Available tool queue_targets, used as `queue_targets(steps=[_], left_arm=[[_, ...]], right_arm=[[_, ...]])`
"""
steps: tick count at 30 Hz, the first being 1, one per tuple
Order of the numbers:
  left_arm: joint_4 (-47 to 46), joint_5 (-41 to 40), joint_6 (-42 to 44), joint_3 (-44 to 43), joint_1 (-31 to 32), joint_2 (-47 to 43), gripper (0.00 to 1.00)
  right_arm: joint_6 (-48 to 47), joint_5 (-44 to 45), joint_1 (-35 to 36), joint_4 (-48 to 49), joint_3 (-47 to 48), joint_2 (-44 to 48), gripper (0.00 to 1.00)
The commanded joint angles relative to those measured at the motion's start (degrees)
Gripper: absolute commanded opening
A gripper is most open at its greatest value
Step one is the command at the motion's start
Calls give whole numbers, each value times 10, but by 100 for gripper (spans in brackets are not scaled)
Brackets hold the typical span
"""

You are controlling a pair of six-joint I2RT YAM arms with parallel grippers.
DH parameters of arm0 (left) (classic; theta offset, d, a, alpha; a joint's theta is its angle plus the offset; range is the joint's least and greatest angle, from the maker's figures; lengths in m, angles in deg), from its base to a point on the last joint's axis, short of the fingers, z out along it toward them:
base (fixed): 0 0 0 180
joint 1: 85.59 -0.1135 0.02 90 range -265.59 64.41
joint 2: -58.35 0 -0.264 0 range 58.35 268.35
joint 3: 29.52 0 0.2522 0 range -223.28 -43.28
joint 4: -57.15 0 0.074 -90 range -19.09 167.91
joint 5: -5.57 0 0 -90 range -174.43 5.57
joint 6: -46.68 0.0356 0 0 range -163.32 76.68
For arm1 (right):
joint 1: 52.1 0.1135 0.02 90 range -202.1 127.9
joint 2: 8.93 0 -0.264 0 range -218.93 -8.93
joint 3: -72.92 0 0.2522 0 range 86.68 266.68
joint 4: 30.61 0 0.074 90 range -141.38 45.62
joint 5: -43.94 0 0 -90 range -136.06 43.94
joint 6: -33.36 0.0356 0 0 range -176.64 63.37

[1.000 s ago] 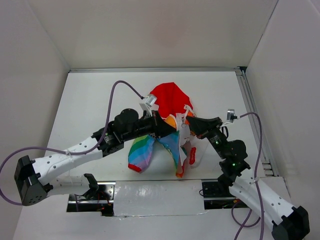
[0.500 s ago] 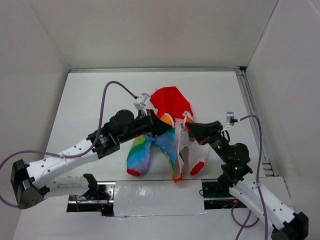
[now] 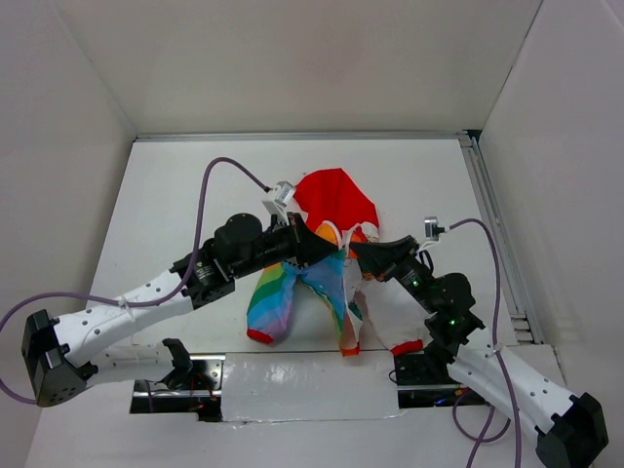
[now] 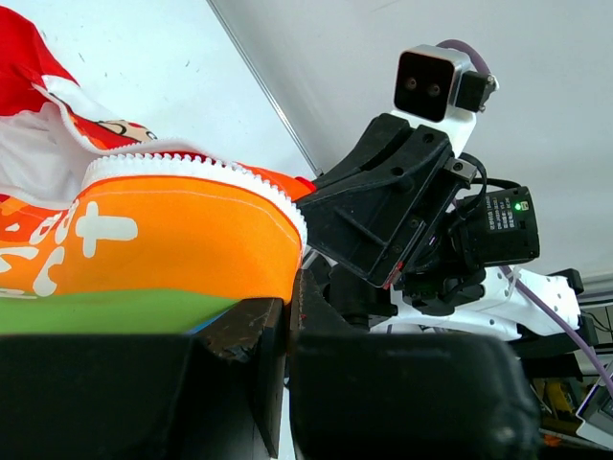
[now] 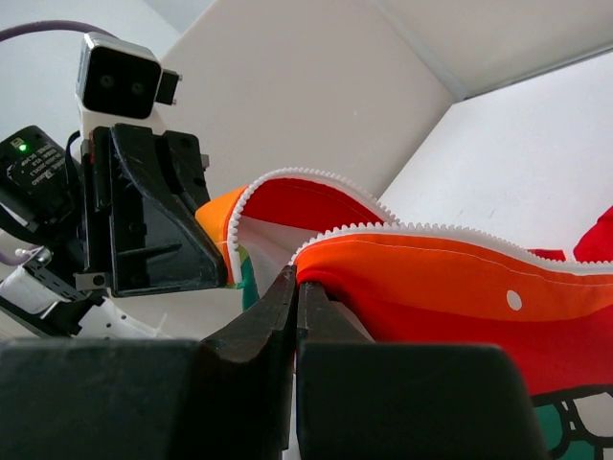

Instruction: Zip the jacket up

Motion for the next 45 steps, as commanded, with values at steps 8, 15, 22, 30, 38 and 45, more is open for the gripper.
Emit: queue_targets(steps=[8,15,22,30,38,45], left_arm=[[-33,-5,13,-3,2,5,0],[-32,3,12,0,2,5,0],[-41,16,15,2,2,2,0],[-32,10,17,2,2,4,0],[-28,0,18,4,2,8,0],[-33,-2,13,5,1,6,0]], right_arm=[[11,49,15,20,-13,43,0],[-11,46,16,-4,3,61,0],[-4,30,17,22,9,30,0],[-10,37,21,34,22,17,0],[-13,62,20,-1,32,39,0],[8,30,27,22,26,11,0]])
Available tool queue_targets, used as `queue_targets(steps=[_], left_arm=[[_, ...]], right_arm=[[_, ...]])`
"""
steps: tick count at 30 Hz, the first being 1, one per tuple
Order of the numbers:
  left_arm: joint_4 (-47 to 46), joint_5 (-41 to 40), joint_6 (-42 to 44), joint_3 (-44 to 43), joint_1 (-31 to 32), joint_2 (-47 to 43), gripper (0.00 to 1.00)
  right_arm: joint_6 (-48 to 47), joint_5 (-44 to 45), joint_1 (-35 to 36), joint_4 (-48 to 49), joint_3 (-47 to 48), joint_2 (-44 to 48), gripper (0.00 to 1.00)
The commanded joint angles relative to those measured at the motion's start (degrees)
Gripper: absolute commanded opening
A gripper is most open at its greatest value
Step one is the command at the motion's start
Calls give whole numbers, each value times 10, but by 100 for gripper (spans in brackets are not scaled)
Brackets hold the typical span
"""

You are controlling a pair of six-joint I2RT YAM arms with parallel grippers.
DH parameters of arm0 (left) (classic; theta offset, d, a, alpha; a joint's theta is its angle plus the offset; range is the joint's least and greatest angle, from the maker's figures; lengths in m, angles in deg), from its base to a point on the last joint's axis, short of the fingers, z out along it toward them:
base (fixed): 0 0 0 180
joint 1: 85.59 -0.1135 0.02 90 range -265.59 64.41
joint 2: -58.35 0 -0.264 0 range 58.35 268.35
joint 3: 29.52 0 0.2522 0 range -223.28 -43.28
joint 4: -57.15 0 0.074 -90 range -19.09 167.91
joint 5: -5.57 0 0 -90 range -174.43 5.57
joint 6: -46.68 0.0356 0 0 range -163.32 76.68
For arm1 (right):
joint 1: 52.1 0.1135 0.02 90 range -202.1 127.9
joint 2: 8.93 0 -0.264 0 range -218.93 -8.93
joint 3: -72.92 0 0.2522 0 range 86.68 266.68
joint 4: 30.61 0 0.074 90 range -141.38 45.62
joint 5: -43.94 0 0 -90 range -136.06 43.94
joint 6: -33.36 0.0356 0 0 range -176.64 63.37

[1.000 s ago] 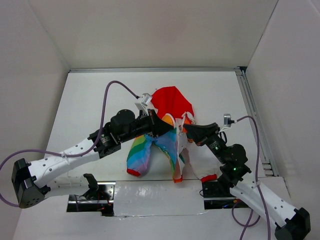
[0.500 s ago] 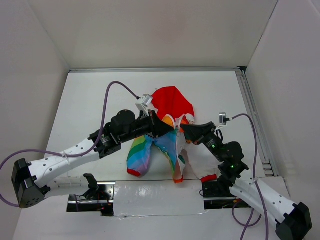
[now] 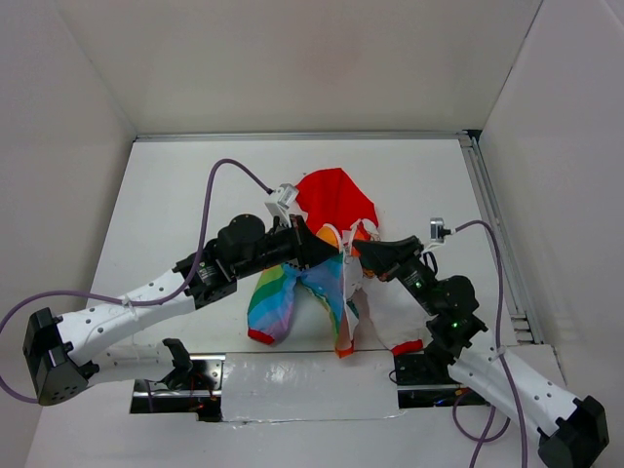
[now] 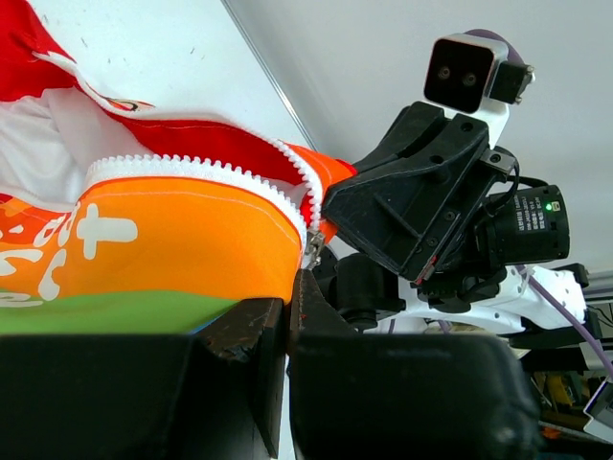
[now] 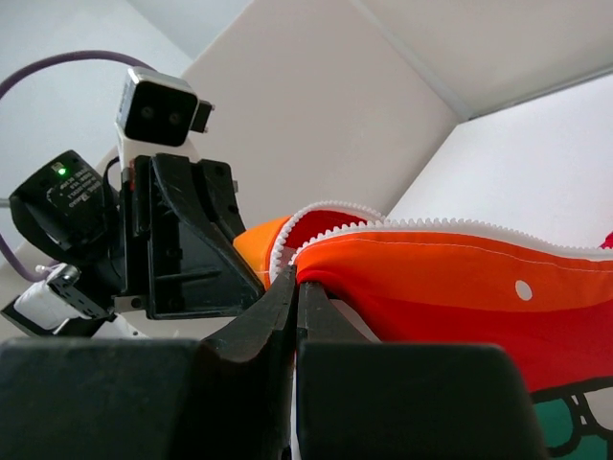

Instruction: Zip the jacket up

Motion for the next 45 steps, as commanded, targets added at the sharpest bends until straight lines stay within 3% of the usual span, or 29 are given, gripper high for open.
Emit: queue_targets(steps=[1,22,45], left_arm=[[-35,-6,12,1,2,-3,0],[-43,-21,-6,12,2,-16,0],[-74,17,-2,31,2,-26,0]], right_arm=[[7,-9,9,30,21,-11,0],[6,12,35,23,3,5,0],[30,7,35,56,-24,0,0]])
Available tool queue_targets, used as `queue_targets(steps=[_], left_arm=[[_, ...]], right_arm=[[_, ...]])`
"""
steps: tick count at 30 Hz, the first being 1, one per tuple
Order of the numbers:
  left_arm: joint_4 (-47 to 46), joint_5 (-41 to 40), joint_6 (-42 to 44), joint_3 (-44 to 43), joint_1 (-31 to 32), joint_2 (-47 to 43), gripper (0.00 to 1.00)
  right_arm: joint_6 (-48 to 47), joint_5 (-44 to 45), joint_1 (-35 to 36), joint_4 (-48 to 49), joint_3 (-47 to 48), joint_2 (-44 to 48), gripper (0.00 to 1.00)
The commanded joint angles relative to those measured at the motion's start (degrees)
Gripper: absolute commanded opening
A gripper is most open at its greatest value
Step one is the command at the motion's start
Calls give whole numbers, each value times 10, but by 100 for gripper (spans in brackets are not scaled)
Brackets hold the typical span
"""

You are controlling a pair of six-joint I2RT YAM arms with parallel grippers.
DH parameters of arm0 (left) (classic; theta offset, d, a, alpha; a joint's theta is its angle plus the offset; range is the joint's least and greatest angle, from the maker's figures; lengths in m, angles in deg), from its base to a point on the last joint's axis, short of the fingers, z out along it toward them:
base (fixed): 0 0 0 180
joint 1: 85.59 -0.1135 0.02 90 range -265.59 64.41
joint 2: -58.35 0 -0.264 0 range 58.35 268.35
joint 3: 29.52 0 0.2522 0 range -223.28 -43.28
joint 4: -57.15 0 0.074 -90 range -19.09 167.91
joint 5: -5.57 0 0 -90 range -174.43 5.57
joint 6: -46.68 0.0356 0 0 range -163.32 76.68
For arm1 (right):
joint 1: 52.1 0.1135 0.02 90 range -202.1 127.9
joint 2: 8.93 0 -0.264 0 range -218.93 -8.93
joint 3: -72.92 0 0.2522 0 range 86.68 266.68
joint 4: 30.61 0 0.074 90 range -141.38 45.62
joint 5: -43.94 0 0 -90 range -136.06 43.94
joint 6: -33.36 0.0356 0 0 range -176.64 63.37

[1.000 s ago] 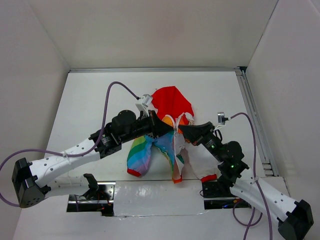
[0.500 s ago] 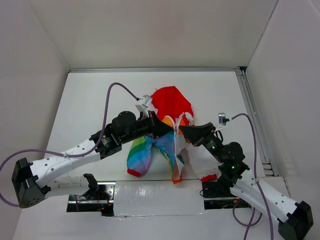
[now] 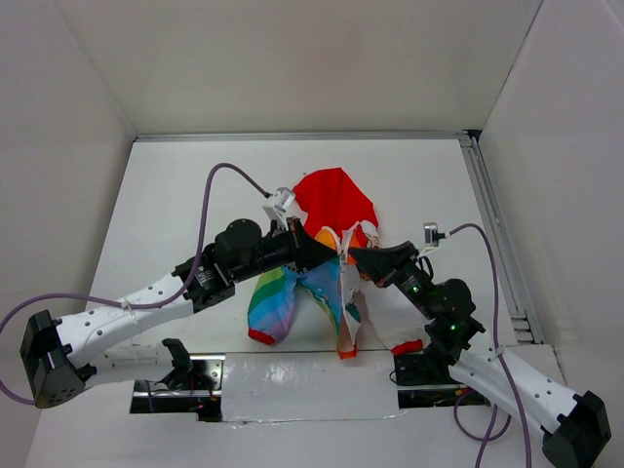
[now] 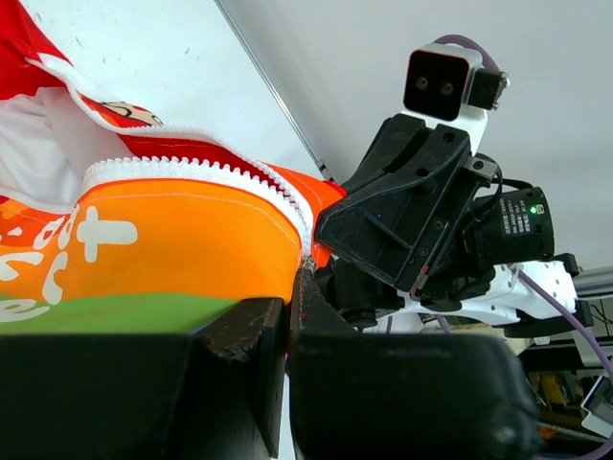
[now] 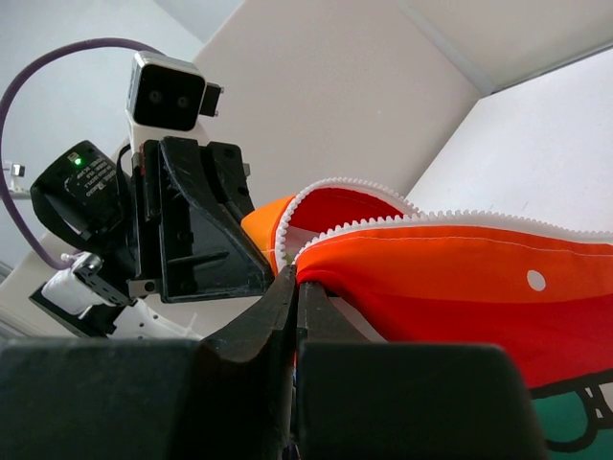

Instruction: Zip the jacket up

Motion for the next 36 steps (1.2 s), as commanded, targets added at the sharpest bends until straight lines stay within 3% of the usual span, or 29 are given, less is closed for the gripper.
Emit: queue_targets(steps=[1,25,32,36], left_arm=[[-45,18,3,0,2,-11,0],[-29,79,-26,6,1,22,0],[59,14,-27,-2,20,36,0],[55,25,-10,9,26,36,0]], right_arm=[[4,5,6,47,0,-2,0],[38,47,6,124,-14,-31,0],[33,83,5,66,7,-1,0],[24,98,5,55,11,10,0]])
